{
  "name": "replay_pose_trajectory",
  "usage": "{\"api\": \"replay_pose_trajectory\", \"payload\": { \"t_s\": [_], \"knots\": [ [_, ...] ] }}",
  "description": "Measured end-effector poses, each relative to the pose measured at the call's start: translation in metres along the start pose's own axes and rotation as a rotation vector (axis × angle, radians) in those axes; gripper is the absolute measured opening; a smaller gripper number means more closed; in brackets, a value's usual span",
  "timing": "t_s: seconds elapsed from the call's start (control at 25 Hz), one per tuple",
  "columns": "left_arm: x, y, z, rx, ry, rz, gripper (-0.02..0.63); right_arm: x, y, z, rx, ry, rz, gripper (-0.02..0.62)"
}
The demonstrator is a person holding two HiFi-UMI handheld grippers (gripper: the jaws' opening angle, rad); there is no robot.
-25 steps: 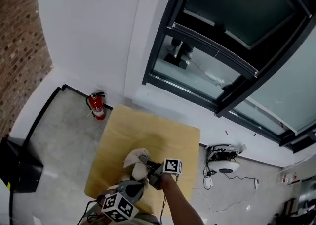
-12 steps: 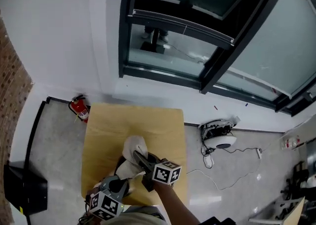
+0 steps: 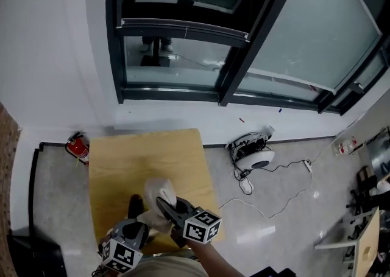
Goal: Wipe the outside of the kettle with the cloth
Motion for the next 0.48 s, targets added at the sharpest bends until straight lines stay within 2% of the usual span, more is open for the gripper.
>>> {"api": "replay_pose_trajectory", "payload": {
  "t_s": [0.28, 0.48],
  "knots": [
    [0.005, -0.002, 0.007, -0.07, -0.028, 0.012, -0.003, -0.006, 0.027, -0.007, -0.069, 0.016, 0.03, 0.061],
    [0.004, 0.001, 0.003, -0.089, -0.06, 0.013, -0.003, -0.014, 0.033, -0.009, -0.146, 0.022, 0.032, 0.061]
  ]
}}
Point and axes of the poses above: the fingertips, and each gripper's own axes: y backward along the fingers, z to its right, x out of its top, the point moved 6 cm from there along y, backward along the fingers, and after that the axes turned 4 degrees about x, right-handed, at the moved point
